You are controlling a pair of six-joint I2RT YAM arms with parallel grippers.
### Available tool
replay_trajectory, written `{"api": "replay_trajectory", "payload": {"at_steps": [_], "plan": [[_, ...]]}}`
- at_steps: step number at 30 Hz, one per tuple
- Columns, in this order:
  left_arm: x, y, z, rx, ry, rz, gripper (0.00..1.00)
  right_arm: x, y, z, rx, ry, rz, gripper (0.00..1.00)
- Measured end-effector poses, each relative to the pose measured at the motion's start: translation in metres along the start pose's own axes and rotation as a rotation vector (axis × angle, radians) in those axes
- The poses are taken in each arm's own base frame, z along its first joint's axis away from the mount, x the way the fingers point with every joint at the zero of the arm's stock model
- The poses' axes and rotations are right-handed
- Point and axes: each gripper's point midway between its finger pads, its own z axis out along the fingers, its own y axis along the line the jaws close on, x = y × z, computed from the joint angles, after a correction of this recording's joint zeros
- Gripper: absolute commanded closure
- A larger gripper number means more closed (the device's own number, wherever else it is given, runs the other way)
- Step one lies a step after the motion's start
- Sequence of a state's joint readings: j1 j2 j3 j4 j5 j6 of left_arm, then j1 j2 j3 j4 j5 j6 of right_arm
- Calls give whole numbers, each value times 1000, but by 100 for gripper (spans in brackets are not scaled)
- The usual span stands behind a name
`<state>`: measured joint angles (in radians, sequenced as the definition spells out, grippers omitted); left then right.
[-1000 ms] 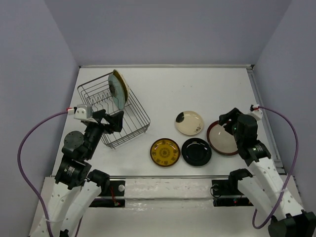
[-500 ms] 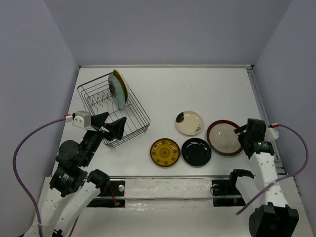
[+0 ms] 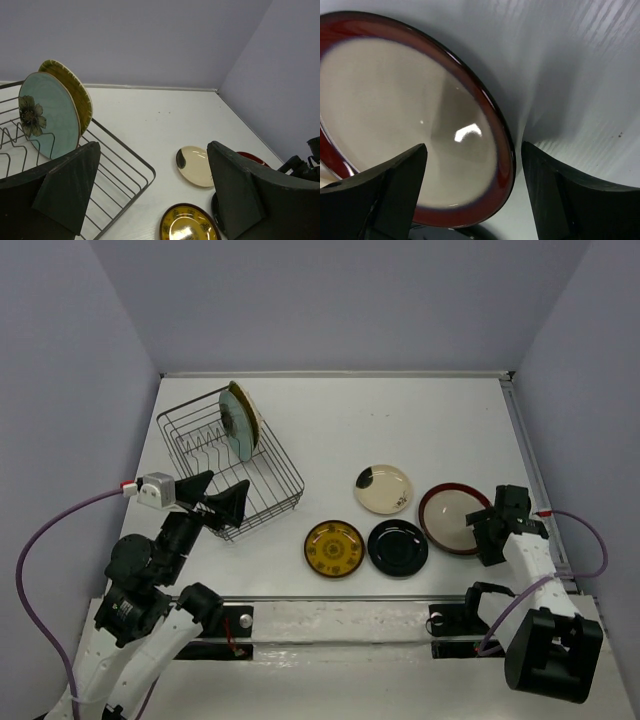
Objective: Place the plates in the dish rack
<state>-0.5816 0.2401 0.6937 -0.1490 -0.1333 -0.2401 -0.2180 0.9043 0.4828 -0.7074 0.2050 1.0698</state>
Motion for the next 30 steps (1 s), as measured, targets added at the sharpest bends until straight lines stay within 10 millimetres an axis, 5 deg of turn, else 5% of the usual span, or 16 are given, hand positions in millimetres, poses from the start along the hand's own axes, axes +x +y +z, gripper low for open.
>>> {"api": "replay_trajectory", "payload": {"at_steps": [11,20,24,30], "plan": [[-1,2,-2,-11,-3,0,1,9,9,17,-50,30,64,56],[0,4,-1,-21,-3,3,1,-5,30,33,-119,8,61,71],[2,5,0,-28,6,6,1,-13,44,39,-178,7,54,91],[7,6,4,-35,25,11,1,-21,49,41,-237,-17,42,93]]}}
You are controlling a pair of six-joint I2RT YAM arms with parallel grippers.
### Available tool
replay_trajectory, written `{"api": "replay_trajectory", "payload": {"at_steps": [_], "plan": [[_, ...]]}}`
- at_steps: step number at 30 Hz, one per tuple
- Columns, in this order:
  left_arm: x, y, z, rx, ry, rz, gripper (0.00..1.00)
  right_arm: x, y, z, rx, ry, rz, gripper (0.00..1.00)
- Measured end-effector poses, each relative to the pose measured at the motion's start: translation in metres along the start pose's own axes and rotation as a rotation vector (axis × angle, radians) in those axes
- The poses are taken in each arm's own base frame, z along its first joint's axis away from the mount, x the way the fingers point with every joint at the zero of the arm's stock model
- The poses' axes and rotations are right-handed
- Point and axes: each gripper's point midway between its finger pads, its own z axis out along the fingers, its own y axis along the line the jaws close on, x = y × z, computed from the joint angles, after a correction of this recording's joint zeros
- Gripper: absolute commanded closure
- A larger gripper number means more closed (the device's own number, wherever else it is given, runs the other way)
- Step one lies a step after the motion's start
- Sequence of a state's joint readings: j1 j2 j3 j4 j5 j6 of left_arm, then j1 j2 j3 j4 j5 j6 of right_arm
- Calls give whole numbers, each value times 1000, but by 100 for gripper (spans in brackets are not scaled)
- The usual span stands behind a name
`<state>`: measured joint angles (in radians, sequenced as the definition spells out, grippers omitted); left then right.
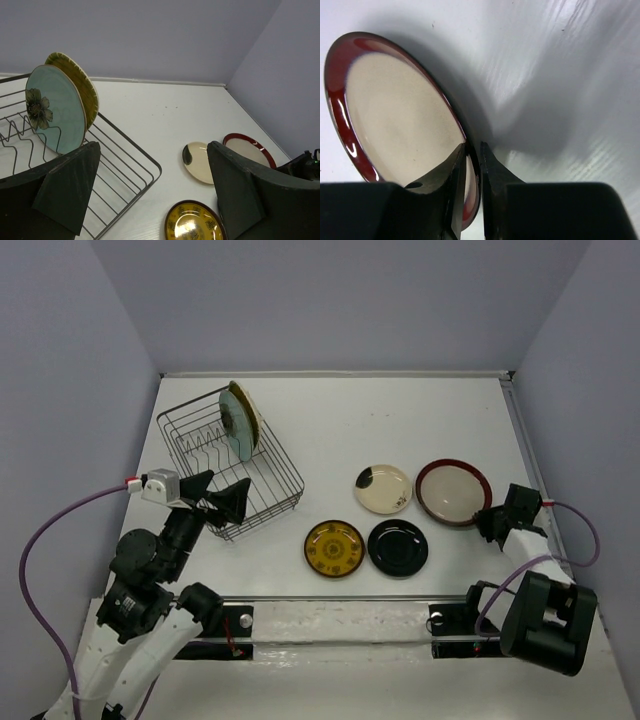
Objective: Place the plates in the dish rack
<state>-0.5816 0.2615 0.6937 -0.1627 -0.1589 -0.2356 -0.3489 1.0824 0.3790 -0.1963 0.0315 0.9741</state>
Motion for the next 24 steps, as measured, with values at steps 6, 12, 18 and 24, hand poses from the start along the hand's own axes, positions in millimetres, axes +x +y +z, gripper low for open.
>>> {"api": "replay_trajectory", "payload": {"at_steps": [6,12,18,24], "plan": [[5,0,4,-1,19,6,1,-22,6,-28,-58,-118,-32,93],[23,-15,15,73,103,1,1,-45,31,-66,-135,-193,-123,93],[52,-32,29,158,226,-18,1,-47,60,-93,-260,-179,-180,93],[72,-40,38,197,309,-40,1,-41,104,-128,-450,-114,-241,93]]}}
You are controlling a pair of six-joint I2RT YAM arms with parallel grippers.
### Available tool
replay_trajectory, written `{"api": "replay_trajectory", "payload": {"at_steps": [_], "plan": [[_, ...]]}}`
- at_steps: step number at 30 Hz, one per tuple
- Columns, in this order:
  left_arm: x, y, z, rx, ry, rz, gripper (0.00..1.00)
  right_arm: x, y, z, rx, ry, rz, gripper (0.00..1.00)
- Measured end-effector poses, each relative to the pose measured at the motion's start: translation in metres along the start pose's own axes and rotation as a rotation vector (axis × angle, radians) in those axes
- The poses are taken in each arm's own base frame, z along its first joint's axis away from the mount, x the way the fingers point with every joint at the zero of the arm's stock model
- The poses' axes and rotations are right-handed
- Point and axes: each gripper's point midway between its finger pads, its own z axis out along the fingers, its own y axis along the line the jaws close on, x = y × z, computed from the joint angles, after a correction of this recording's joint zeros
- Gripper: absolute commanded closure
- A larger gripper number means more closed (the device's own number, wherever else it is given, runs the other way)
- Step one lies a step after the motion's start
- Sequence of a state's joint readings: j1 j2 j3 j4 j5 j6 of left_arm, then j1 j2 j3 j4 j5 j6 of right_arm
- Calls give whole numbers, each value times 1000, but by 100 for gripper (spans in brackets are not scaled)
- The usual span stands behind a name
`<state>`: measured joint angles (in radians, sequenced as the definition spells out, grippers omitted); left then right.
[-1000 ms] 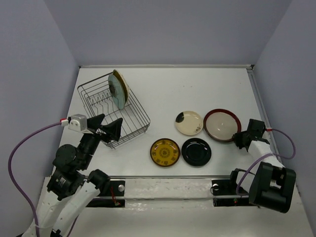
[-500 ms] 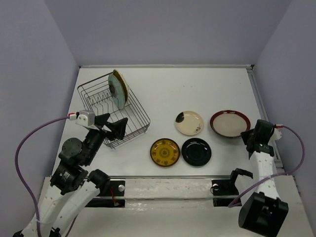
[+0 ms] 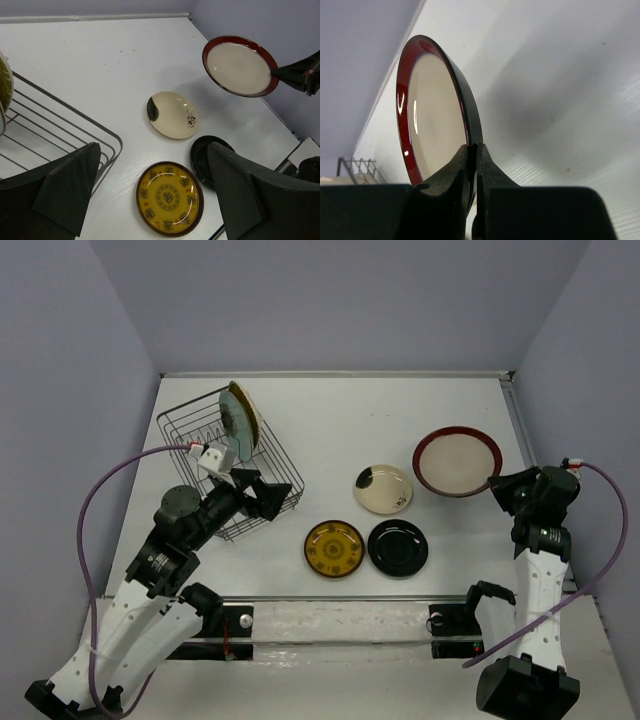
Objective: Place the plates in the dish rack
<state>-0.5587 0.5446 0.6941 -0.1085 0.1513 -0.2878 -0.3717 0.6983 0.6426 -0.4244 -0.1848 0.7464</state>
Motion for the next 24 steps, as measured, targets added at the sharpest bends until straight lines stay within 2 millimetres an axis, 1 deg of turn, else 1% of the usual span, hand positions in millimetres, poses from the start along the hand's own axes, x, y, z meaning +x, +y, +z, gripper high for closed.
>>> {"api": "replay_trajectory", "payload": {"at_steps": [4,6,7,10,13,15,18,20,22,24], "plan": [[7,3,8,-3,35,-19,1,2,34,-5,-120,42,-20,93],[10,8,11,-19,50,-34,1,10,61,-8,-196,85,-55,93],[12,9,13,-25,56,-45,1,16,75,-9,-232,114,-75,93],[15,12,18,-35,70,-88,1,45,123,-16,-361,218,-152,93],[18,12,25,-34,87,-137,1,74,161,-24,-475,322,-197,93],[18,9,30,-20,77,-177,1,89,178,-29,-521,372,-211,93],[28,10,37,-8,79,-250,1,109,201,-31,-587,419,-236,93],[38,12,43,-5,90,-304,1,120,208,-33,-613,444,-245,93],[44,12,50,1,93,-348,1,134,214,-35,-632,479,-254,93],[48,13,56,6,94,-386,1,144,218,-37,-652,505,-262,93]]}}
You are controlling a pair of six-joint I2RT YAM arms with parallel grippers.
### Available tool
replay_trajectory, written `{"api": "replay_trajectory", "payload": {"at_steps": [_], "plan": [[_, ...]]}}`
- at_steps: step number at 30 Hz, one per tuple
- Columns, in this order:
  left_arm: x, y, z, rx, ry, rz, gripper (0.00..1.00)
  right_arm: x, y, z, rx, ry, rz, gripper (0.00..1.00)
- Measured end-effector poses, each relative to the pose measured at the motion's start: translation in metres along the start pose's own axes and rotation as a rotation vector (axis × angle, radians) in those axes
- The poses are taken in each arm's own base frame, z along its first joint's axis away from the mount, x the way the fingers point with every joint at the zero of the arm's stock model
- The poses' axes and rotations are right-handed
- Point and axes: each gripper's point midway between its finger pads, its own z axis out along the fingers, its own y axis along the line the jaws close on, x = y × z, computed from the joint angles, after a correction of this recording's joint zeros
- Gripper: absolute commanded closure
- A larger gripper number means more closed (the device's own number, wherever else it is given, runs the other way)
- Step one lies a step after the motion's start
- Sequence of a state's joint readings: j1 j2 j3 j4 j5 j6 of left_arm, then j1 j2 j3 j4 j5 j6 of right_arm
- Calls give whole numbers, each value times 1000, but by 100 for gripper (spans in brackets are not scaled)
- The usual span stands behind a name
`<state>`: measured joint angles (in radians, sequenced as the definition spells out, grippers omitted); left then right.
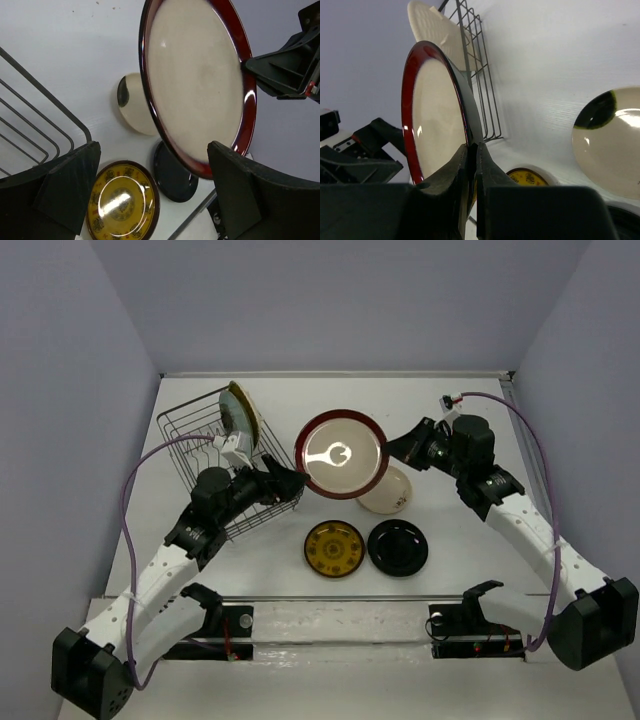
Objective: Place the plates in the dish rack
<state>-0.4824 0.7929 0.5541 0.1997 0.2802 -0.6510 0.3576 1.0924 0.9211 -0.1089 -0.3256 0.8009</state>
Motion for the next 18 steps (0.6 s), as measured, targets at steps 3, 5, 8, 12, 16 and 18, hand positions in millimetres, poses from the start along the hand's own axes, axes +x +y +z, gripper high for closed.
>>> {"api": "replay_trajectory", "payload": {"at_steps": [3,5,8,12,16,18], "plan": [[0,1,10,8,-2,-42,1,10,9,4,-38,35,-6,93],[0,1,15,13,-5,-57,3,14,17,4,-80,52,-11,93],[-1,-2,22,39,-13,-83,18,17,22,4,-122,60,-13,93],[-5,-7,23,67,-30,-100,38,26,19,5,-146,83,-6,93],[-13,-15,18,101,-68,-99,79,40,13,4,-160,124,3,93],[-18,-19,14,116,-92,-115,87,45,12,4,-172,140,-6,93]]}}
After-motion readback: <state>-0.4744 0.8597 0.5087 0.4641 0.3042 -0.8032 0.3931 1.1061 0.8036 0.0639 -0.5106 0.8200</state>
